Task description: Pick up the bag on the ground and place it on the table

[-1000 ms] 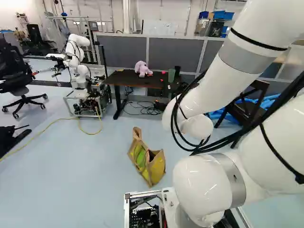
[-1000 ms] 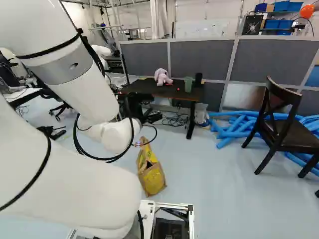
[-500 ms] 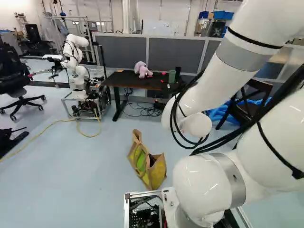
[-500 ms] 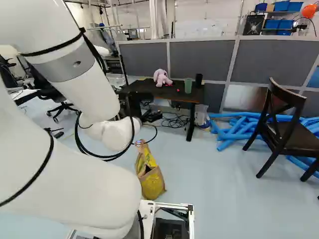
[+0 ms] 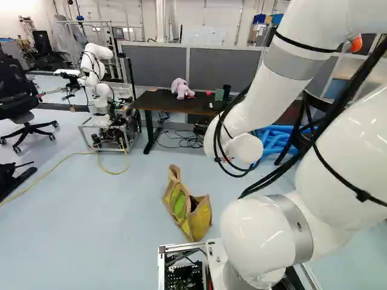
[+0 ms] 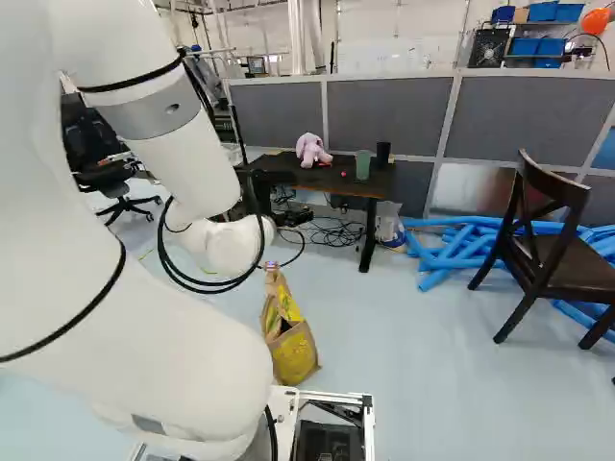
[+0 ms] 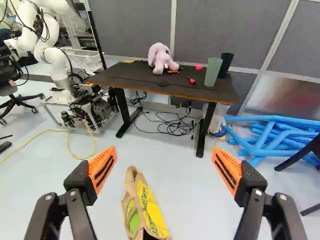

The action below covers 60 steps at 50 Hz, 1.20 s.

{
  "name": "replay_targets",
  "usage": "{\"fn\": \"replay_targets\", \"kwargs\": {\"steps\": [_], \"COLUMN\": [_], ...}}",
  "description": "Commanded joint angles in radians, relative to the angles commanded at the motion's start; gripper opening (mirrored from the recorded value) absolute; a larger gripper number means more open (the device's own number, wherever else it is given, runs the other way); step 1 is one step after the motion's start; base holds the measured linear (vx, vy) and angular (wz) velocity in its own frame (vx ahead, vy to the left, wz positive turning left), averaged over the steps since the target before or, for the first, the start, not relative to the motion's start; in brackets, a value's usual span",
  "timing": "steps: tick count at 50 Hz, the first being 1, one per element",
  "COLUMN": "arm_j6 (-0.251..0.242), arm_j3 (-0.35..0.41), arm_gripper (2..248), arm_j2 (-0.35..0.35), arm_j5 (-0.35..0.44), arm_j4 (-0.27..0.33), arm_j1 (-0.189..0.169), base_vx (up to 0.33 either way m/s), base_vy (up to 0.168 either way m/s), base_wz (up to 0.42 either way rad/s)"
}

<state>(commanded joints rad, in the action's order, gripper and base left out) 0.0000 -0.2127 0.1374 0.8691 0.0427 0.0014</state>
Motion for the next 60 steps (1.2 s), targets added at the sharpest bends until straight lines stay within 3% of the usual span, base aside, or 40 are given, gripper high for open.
{"fn": "replay_targets", "kwargs": {"steps": [28, 60], "arm_j6": [0.000, 0.000], "arm_j3": [-0.139, -0.304], "arm_gripper": [247, 247], "arm_j2": [-0.207, -0.433], "arm_j5": [-0.045, -0.143], "arm_j4": [0.018, 0.018], "arm_j1": [0.021, 0.080], "base_vx": [0.000, 0.000], "base_vy": [0.000, 0.000], "base_wz": [0.000, 0.000]}}
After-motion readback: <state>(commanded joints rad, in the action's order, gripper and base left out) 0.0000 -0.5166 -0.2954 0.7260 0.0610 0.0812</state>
